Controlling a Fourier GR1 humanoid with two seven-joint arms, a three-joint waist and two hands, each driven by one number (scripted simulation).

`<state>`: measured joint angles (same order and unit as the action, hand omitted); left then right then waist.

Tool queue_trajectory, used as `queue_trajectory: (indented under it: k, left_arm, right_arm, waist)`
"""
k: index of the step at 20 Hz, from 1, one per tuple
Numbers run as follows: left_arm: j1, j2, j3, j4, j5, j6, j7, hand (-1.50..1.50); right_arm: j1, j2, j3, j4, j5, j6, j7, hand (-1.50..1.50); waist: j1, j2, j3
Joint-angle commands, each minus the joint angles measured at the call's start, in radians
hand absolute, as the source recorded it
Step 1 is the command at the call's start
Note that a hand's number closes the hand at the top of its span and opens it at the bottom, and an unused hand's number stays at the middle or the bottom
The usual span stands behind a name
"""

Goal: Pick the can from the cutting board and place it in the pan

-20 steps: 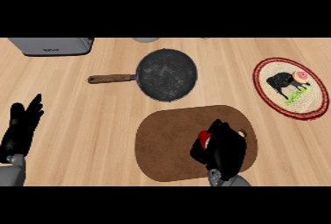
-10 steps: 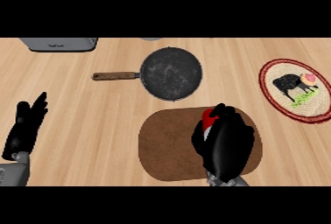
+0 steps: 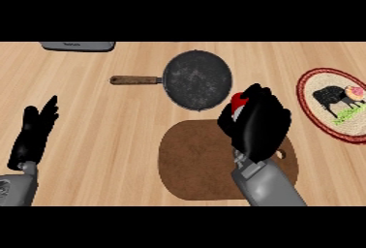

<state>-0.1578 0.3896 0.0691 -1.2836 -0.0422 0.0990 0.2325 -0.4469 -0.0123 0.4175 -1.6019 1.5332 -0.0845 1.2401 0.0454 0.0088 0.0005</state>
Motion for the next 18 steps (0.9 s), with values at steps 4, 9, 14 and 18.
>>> queue_trajectory:
  k: [4,9,14,18]
  left_arm:
    - [-0.017,0.012,-0.001,-0.008,0.007,-0.029,-0.006,0.00]
    - [-0.041,-0.011,-0.020,-0.007,-0.005,-0.019,0.003,0.00]
    - [-0.009,-0.008,-0.025,-0.032,-0.006,-0.030,-0.011,0.00]
    - [-0.049,-0.021,-0.031,0.004,-0.023,-0.012,-0.003,0.00]
  right_arm:
    - [-0.180,0.012,-0.184,0.179,-0.099,-0.183,0.204,1.50]
    - [-0.202,0.012,-0.267,0.366,-0.166,-0.324,0.131,1.50]
    - [-0.273,0.012,-0.382,0.554,-0.209,-0.425,0.042,1.50]
    - [-0.316,0.012,-0.428,0.696,-0.312,-0.535,-0.064,1.50]
  waist:
    - [0.029,0.011,0.001]
    - [0.034,0.018,0.002]
    - [0.074,0.025,0.003]
    - [0.063,0.031,0.003]
